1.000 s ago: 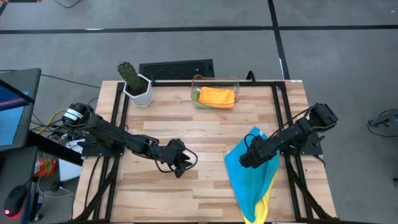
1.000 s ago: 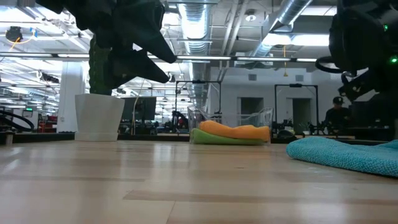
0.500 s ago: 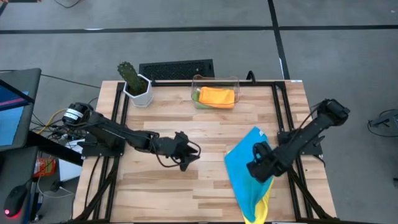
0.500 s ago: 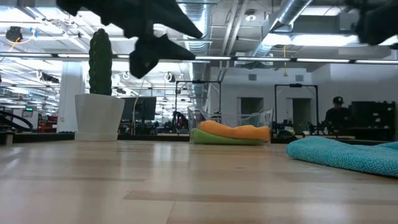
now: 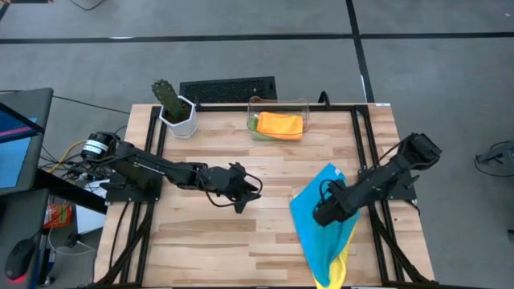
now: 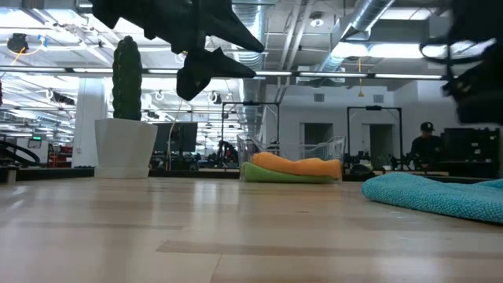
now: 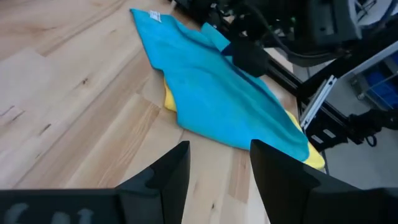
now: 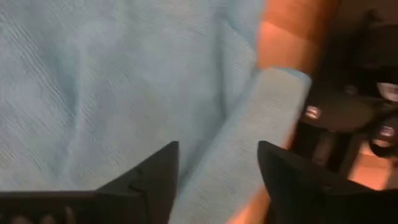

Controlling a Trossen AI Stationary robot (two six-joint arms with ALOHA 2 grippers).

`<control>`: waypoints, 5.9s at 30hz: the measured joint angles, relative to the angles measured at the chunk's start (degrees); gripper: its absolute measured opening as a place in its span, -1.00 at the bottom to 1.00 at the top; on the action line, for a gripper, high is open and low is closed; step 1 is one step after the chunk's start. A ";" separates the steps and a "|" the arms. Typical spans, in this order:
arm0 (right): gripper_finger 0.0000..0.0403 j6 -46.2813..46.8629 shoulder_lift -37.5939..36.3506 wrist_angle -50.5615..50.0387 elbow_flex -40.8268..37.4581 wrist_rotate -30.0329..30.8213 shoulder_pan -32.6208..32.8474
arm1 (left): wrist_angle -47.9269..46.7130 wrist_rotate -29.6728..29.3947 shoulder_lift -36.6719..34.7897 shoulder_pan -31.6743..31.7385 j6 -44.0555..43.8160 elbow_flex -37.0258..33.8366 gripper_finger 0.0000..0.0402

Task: Fold microfiber towels
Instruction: Fold the blue towel

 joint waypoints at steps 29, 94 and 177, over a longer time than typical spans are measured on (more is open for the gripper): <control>-0.56 -4.43 1.81 3.31 -7.70 -10.41 -3.83 | -3.59 0.83 0.00 0.00 0.54 0.00 -0.20; -0.88 -21.72 -0.99 51.98 5.69 18.92 4.24 | 14.72 7.12 21.71 -11.26 11.48 0.09 -0.20; -0.13 -38.81 12.65 41.83 17.69 5.96 0.50 | -21.40 14.64 19.71 -16.20 -0.21 8.52 -1.00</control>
